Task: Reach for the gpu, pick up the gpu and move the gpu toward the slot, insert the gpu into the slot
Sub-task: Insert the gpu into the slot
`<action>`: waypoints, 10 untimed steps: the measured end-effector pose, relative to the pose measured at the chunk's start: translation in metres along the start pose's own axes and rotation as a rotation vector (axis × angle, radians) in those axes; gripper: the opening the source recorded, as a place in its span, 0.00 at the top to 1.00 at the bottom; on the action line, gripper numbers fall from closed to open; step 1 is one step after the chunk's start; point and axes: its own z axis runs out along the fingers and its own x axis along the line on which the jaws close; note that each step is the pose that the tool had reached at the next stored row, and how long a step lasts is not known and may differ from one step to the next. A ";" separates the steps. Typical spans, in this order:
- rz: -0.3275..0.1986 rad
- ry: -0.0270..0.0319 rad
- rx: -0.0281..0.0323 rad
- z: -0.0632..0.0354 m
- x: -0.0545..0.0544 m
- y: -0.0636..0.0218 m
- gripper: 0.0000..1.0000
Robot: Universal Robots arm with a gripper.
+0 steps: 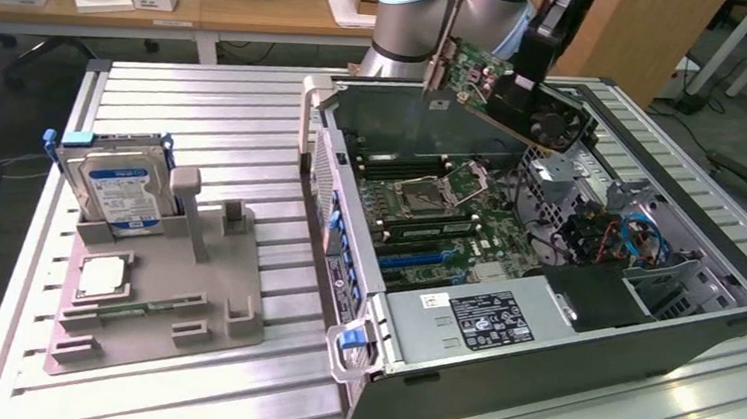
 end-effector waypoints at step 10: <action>-0.219 0.0052 -0.0027 0.0004 0.000 0.0000 0.74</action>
